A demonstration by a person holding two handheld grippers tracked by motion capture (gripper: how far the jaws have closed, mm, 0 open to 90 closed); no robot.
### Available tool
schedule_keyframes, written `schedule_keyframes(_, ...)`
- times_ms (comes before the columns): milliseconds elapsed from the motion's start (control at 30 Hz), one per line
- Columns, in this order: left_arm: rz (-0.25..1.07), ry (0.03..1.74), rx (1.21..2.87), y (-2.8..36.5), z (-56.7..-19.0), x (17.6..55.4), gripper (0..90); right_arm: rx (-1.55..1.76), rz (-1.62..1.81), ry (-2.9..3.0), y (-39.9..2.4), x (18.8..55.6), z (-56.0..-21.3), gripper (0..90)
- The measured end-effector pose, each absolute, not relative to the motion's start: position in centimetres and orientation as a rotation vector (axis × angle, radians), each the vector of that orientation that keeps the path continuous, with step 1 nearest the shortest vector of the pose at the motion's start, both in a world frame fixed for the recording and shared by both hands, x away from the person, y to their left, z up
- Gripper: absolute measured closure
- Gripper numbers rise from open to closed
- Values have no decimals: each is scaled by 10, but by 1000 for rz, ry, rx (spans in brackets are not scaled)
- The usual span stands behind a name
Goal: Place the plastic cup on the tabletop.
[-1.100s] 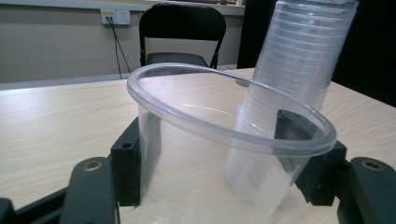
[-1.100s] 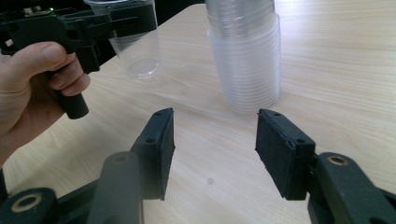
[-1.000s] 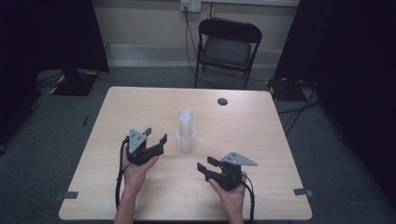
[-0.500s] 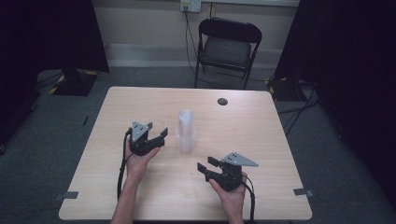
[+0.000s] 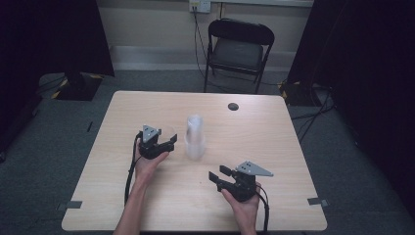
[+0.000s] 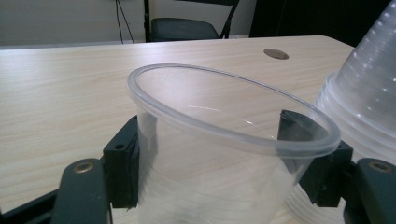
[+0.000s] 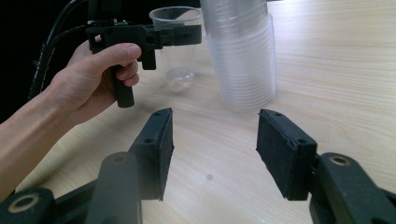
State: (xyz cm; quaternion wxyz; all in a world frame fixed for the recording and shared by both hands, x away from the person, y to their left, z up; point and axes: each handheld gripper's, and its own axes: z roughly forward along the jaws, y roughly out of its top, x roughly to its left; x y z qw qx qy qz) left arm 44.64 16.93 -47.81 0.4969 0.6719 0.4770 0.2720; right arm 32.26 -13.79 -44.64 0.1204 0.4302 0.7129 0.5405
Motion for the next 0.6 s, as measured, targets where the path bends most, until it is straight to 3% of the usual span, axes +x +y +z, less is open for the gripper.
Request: schedule_keyframes(600,655,1156,1699,168,-485,442,225,1248,1569,2099,-135,322,-447,476)
